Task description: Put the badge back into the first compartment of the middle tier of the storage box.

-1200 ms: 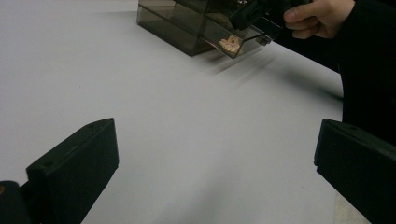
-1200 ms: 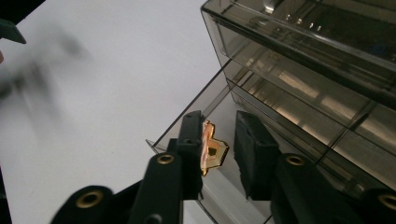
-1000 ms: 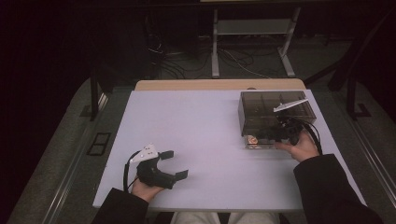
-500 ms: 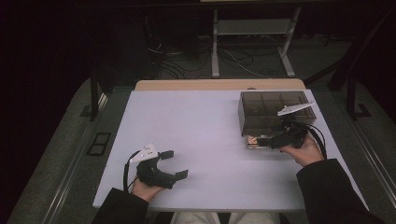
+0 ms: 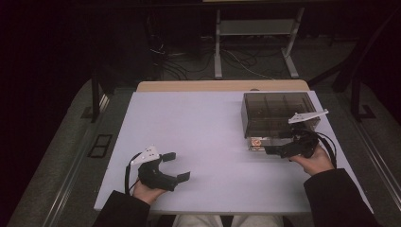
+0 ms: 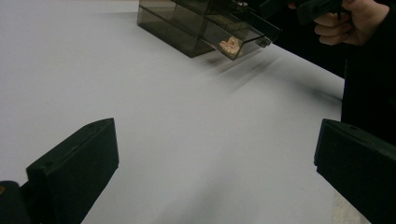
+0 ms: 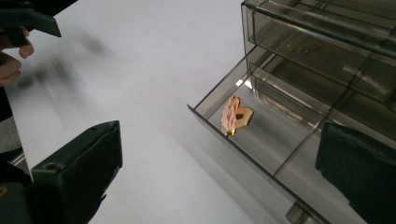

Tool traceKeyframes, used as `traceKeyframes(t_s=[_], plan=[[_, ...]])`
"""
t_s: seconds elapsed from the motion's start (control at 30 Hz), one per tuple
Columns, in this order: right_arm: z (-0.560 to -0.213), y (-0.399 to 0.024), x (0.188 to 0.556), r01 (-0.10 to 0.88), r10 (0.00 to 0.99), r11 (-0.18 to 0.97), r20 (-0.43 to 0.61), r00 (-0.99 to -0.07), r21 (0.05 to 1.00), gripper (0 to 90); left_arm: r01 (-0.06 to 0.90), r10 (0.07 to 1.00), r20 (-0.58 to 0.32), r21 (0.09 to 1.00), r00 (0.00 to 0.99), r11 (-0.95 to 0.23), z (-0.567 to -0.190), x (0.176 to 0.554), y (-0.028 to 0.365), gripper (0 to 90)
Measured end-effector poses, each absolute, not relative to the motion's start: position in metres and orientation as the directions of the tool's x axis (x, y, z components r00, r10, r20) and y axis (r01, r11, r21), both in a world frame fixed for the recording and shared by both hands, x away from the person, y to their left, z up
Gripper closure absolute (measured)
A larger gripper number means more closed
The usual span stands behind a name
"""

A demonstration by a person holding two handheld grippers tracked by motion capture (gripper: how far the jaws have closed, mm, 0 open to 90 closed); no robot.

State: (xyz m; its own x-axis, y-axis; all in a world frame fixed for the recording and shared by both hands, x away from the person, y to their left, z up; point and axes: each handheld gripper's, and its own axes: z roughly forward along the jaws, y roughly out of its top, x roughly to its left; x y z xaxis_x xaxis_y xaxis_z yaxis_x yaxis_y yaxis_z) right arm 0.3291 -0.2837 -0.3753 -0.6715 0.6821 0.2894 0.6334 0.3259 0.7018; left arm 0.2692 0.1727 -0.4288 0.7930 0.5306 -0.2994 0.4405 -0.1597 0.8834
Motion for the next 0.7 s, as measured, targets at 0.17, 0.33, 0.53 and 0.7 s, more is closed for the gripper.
traceKeyframes(t_s=[0.17,0.33,0.53,0.7], plan=[[-0.378,-0.294,0.322,0.642,0.690,0.303,0.302,-0.657,0.704,0.1,0.444,0.531,-0.302,0.881,0.792,-0.162,-0.429,0.270,0.173,0.0],[-0.382,-0.302,0.315,0.646,0.696,0.284,0.311,-0.648,0.709,0.1,0.449,0.530,-0.307,0.879,0.791,-0.162,-0.430,0.270,0.172,0.0],[-0.388,-0.309,0.308,0.647,0.696,0.270,0.320,-0.643,0.713,0.1,0.450,0.530,-0.305,0.877,0.791,-0.166,-0.430,0.270,0.172,0.0],[-0.395,-0.314,0.302,0.651,0.700,0.267,0.321,-0.638,0.711,0.1,0.450,0.531,-0.304,0.877,0.791,-0.168,-0.430,0.270,0.172,0.0]])
